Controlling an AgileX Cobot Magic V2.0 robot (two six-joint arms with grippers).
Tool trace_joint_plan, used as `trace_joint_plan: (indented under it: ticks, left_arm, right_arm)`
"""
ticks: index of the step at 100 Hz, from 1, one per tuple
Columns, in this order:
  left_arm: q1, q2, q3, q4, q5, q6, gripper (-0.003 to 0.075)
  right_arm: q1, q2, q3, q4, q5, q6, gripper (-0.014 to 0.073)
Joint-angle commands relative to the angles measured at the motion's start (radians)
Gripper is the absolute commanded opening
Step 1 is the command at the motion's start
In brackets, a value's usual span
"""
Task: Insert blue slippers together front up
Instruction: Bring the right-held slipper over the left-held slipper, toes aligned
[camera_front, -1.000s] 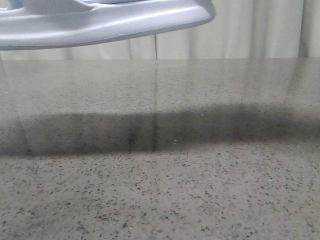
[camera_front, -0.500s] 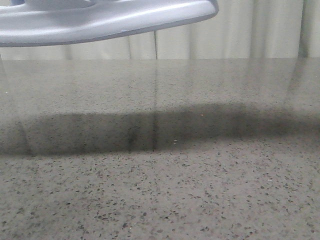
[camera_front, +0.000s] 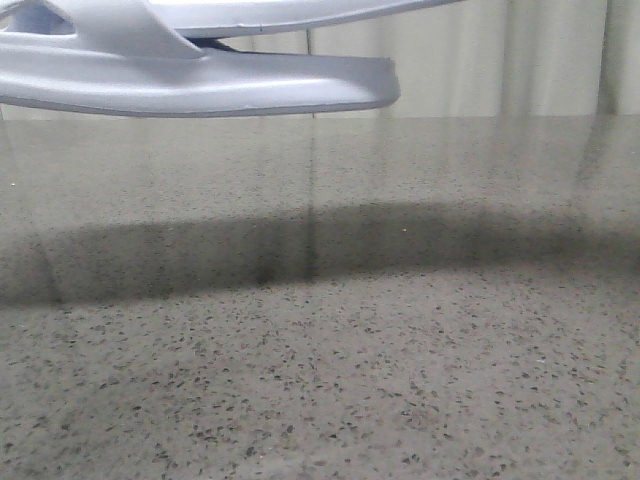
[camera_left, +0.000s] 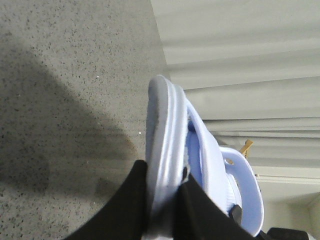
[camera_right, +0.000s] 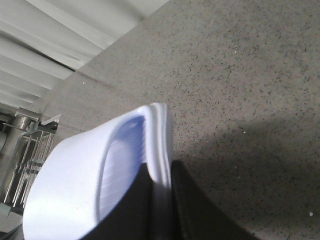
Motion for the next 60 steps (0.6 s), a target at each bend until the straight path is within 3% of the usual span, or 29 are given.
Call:
trace_joint_plan:
  ticks: [1, 60]
  left_arm:
    - [-0.003, 0.003, -0.031, -0.083, 0.135, 0.012, 0.0016]
    - [-0.003, 0.003, -0.031, -0.163, 0.28, 0.088, 0.0016]
  right_arm:
    - [0.013, 0.014, -0.026, 0.055, 0.03, -0.052, -0.0107]
    - [0.013, 0.179, -0.026, 0.413, 0.201, -0.489, -0.0107]
